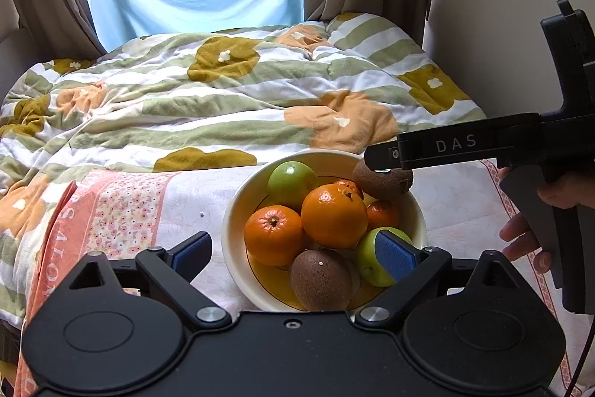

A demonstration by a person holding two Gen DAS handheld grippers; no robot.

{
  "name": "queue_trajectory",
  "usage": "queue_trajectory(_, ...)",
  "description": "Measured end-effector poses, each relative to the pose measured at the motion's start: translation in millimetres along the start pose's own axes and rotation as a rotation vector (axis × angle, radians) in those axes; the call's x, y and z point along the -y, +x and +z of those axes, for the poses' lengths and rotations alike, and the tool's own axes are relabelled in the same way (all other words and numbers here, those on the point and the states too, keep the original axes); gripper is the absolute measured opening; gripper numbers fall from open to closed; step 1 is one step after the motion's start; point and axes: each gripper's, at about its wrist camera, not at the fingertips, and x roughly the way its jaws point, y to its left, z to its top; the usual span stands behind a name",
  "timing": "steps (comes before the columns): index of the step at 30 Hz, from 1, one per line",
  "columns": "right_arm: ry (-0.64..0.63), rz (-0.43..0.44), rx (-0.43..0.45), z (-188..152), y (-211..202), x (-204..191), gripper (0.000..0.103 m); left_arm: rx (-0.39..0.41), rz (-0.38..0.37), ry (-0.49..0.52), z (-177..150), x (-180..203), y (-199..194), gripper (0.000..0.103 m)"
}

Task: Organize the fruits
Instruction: 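Carry the orange and labelled kiwi into the bowl and open both tools, then withdraw both tools from the bowl toward the red cherry tomatoes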

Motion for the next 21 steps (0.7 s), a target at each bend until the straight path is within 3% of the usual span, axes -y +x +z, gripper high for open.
queue_trajectory(10,-0.034,-0.077,0.093,-7.2,-77.1,-34.4,0.103,0.120,-0.042,-0.006,1.9,-7.7,-55.8,0.097)
queue_trajectory(21,-0.064,-0.188,0.150,-47.3,-148.5,-92.6,0.103,0.228,-0.047,-0.029,-21.7,-49.1,-108.5,0.103)
